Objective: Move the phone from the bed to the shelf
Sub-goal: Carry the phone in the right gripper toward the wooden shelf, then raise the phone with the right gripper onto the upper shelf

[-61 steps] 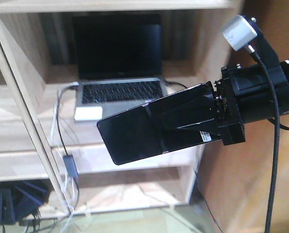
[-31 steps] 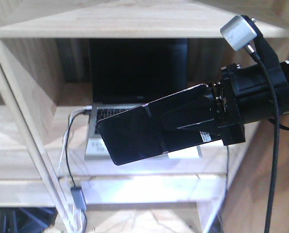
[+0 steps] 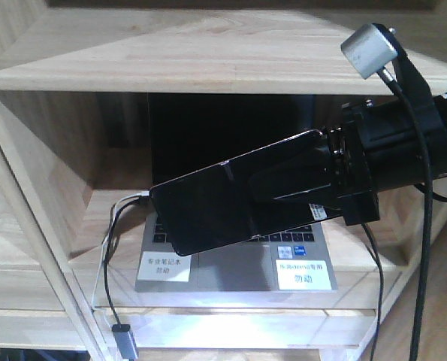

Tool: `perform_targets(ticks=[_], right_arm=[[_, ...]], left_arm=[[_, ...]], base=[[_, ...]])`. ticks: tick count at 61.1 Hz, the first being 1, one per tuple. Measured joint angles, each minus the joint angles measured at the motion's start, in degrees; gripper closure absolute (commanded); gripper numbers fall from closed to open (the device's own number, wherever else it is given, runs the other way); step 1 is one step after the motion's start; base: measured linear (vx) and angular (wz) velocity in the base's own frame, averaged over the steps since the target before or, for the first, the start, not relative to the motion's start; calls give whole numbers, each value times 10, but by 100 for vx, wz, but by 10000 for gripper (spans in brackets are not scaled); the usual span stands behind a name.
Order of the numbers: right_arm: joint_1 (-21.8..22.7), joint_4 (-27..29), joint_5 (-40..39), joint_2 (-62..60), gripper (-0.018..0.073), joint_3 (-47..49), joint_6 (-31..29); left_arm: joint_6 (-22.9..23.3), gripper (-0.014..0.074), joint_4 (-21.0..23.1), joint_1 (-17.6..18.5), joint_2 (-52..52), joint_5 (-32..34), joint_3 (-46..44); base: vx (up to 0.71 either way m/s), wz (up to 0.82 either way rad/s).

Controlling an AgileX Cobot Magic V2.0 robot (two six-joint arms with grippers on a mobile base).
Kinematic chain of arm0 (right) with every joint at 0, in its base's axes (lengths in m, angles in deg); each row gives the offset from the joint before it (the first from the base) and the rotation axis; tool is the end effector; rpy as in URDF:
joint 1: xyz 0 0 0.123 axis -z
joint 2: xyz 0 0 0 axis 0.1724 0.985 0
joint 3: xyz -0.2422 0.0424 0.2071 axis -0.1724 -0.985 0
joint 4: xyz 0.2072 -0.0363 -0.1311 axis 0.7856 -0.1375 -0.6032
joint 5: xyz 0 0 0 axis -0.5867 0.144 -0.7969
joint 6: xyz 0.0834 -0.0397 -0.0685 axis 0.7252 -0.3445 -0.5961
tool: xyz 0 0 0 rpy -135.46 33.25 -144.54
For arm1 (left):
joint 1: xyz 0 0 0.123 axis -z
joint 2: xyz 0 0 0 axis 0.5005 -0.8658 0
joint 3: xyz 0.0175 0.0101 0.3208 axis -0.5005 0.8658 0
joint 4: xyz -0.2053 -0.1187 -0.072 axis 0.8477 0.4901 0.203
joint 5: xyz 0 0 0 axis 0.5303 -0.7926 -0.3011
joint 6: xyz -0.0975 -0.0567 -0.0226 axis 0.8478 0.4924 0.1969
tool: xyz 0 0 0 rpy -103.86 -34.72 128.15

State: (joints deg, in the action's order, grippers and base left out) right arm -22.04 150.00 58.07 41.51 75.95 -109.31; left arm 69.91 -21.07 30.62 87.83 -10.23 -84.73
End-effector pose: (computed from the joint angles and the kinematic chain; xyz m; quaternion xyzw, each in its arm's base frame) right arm 0.2114 0.1435 0.3998 -0.4127 0.7457 0.4152 0.3182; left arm 0.0390 0.0007 0.1833 0.0366 0.7441 0.0327 0.6663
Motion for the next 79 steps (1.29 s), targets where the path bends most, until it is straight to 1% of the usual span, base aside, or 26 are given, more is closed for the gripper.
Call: perform_targets(ticks=[79], right_arm=[[0, 3, 0, 0, 561, 0, 0]], left_arm=[[0, 596, 0, 0, 0, 0, 0]], base=[[1, 0]])
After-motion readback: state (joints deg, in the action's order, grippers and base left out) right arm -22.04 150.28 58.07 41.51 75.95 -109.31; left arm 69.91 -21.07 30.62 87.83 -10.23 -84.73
